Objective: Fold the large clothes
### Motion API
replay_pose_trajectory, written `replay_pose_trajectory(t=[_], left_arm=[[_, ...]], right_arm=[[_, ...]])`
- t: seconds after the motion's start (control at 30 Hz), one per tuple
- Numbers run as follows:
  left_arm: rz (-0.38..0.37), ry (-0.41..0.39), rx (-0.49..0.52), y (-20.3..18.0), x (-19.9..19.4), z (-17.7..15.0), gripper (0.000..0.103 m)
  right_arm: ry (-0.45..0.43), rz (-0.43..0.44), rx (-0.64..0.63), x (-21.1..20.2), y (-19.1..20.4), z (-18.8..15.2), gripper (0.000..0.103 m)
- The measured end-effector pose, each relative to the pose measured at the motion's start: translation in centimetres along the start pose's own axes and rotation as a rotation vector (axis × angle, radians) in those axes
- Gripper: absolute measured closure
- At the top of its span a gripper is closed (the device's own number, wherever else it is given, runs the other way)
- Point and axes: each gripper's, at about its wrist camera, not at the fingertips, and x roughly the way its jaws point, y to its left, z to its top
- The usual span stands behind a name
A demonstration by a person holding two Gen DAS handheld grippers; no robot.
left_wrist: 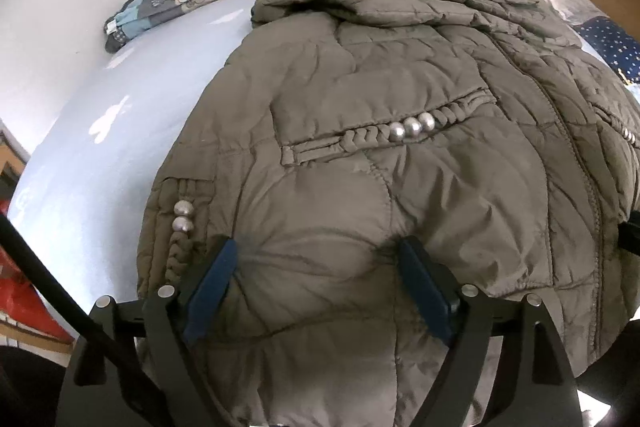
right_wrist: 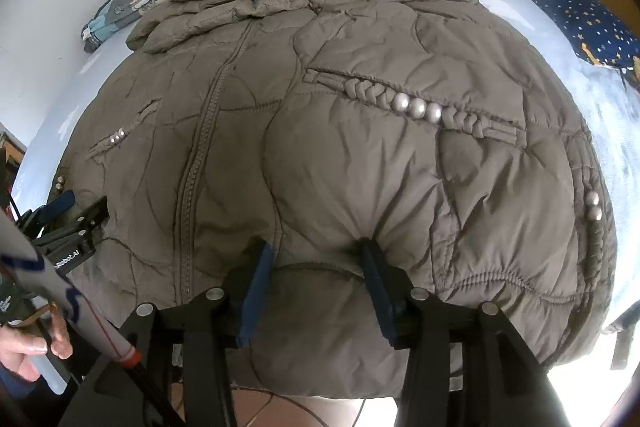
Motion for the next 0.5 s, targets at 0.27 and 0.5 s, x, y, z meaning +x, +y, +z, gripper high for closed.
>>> replay_pose_trajectory(t=[0.27, 0.5], left_arm=[[-0.103, 0.052, 0.023, 1.1, -1.1, 0.4, 0.019], [-0.193, -0.012, -0.133, 6.7, -4.3, 0.7, 0.02]], right_arm=[[-0.024, 0.032, -0.025, 0.1, 0.0, -0.5, 0.048], [-0.186, 0.15, 0.1, -6.0, -4.1, -0.6, 0.048]])
